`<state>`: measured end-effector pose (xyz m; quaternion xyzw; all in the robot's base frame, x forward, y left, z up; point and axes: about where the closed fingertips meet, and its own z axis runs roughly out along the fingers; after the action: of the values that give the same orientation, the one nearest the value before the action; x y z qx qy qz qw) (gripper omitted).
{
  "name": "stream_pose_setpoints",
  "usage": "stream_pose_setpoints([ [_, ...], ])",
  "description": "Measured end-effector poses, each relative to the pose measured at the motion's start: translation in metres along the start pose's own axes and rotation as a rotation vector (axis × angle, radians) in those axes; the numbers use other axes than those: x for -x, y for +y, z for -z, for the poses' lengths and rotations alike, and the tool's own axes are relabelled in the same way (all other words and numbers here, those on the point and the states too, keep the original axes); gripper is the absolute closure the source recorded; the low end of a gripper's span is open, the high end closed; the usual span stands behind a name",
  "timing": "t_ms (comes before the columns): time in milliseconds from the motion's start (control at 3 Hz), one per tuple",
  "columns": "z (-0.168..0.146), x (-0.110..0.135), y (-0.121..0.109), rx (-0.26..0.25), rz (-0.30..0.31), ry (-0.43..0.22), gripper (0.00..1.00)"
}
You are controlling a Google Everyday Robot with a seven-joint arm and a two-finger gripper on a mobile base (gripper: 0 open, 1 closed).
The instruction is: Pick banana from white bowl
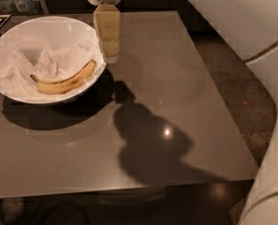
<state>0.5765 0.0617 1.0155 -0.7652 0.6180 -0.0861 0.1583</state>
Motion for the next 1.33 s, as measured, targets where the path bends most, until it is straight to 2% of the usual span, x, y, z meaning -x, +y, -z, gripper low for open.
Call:
stream_pose_setpoints([
  [333, 0.001, 0.004, -0.007, -0.029, -0.001, -0.019, 0.0],
  [667, -0.012, 0.029, -0.018, -0.002, 0.016, -0.119, 0.0],
  [1000, -0.025, 0.058, -0.024, 0.041, 0.06, -0.205, 0.0],
  [1333, -0.041, 0.077, -0.018, 0.097, 0.094, -0.237, 0.03],
])
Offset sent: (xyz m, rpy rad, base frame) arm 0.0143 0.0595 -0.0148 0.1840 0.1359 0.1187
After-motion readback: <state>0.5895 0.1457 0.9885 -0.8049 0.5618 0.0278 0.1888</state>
